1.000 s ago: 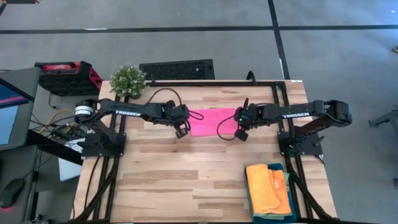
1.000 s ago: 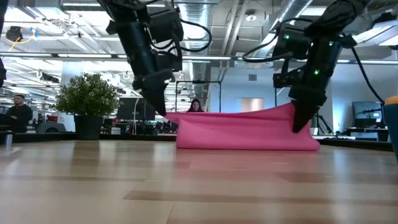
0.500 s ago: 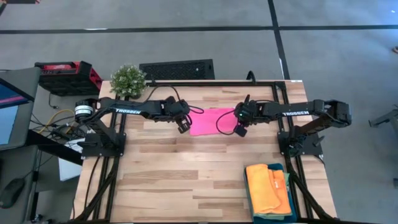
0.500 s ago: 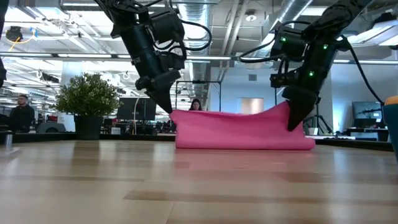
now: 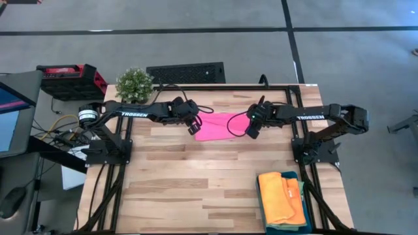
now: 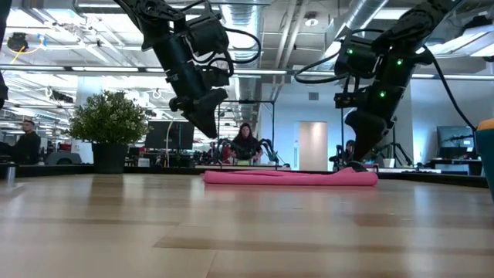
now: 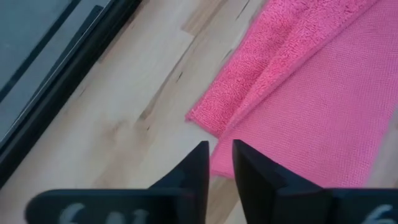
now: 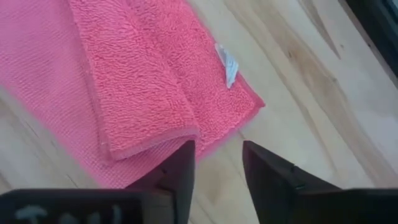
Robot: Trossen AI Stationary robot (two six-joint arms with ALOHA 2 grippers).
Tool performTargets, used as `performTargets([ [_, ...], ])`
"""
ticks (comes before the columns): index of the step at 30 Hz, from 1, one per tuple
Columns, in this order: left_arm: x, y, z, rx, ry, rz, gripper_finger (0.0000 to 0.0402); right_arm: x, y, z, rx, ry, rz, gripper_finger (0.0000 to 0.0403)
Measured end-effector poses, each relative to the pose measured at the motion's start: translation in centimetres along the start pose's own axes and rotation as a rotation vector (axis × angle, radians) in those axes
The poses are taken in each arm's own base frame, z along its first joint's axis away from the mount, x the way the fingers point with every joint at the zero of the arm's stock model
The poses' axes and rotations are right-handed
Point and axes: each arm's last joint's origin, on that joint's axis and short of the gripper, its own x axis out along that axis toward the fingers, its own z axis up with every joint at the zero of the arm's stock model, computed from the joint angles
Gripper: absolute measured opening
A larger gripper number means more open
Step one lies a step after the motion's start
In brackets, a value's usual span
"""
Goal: Fold microfiber towels
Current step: Fold the pink microfiber towel
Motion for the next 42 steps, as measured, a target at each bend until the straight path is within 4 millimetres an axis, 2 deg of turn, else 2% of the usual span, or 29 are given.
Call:
performTargets([
  [5, 0.0, 0.0, 0.0, 0.004, -0.002, -0.001, 0.0102, 0.0, 0.2, 0.0, -0.038, 0.002, 0.027, 0.0182],
  [13, -0.3, -1.0, -0.2, 0.123, -0.004, -0.023, 0.0128, -0.4, 1.5, -0.6, -0.508, 0.017, 0.134, 0.0189],
  [17, -0.6, -1.7, -0.3, 0.153, -0.009, -0.04, 0.0128, -0.5, 1.8, -0.4, -0.627, -0.024, 0.136, 0.0181],
  [26, -0.9, -2.5, -0.5, 0.174, -0.014, -0.055, 0.0128, -0.4, 1.8, -0.1, -0.698, -0.05, 0.131, 0.0173],
  [30, -0.9, -2.6, -0.5, 0.176, -0.014, -0.057, 0.0128, 0.5, 2.1, -0.2, -0.717, -0.02, 0.134, 0.0173],
  [36, -0.9, -2.6, -0.6, 0.178, -0.009, -0.056, 0.0128, 3.1, 2.9, -0.4, -0.742, 0.051, 0.098, 0.017],
  [42, -0.9, -2.6, -0.6, 0.179, -0.008, -0.056, 0.0128, 3.4, 3.4, 0.4, -0.733, -0.005, 0.089, 0.0166],
])
